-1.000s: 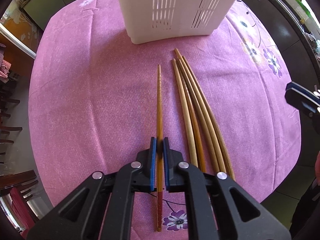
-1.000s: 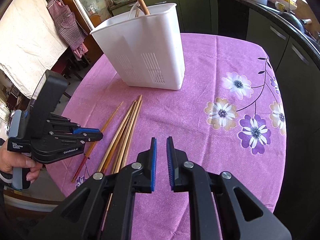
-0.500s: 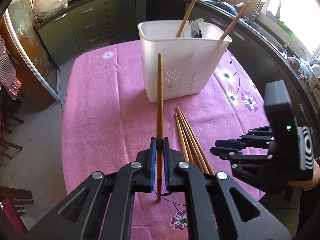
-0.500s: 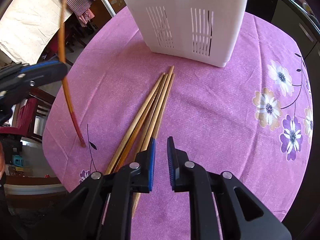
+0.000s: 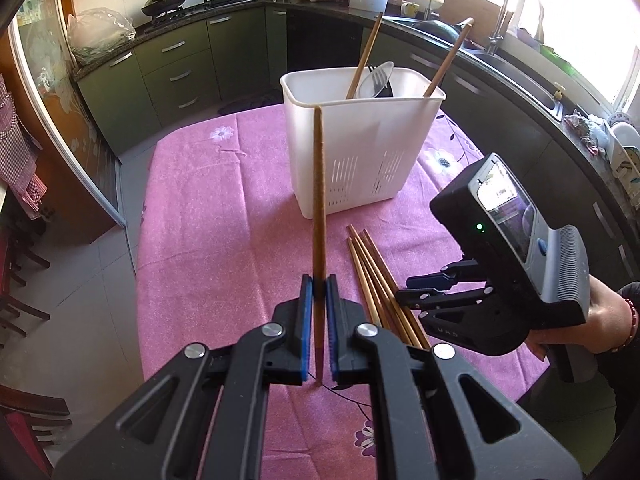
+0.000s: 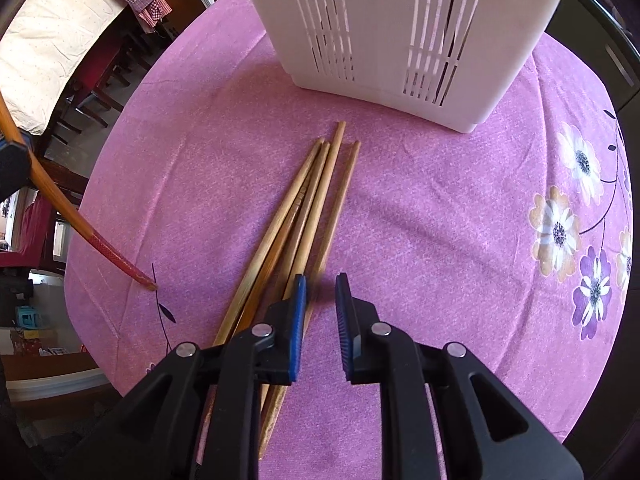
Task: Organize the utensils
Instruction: 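Grasp and lift a chopstick with the right tool while the left holds its chopstick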
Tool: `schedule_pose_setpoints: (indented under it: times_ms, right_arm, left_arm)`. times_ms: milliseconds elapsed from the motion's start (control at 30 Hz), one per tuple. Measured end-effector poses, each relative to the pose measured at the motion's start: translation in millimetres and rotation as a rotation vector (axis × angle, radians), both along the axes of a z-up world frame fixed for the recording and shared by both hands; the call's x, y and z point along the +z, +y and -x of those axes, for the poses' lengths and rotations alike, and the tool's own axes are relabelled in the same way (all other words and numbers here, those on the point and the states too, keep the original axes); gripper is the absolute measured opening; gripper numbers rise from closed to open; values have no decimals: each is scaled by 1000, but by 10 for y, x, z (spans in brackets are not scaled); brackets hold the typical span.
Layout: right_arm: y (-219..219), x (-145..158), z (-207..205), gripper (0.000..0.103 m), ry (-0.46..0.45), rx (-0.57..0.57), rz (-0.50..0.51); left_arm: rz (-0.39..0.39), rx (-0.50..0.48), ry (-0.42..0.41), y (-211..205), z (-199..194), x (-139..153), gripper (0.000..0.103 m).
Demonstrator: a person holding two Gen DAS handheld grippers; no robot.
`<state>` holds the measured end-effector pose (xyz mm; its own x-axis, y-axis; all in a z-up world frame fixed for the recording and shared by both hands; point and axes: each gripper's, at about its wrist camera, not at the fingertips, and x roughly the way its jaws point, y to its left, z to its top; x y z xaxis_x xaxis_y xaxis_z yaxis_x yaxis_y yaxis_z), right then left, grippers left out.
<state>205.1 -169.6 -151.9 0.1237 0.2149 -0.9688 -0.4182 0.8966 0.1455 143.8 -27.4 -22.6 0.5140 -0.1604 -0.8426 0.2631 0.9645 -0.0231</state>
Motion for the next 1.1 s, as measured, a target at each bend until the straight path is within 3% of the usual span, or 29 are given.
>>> schedule_pose_setpoints:
  times_ms: [200,267,467,900,1100]
  right_arm:
    - [296,-55,-46,16,-35,20,73]
    - [371,-60,-45,11,-63,28,91]
    - [273,3,-19,7,-93,16,27]
    - [-309,1038,510,7,-360,-38,-184]
    - [-627,1273,759,6,-404,-46,-217]
  left_arm:
    - [7,0,1,17,0,-16,7]
    - [6,-2,2,23,7,-25,7]
    - [10,-4,2,42,14,-33,7]
    - [21,-8,-20,95,104,50,7]
    - [16,-12,-42,107,163,122,7]
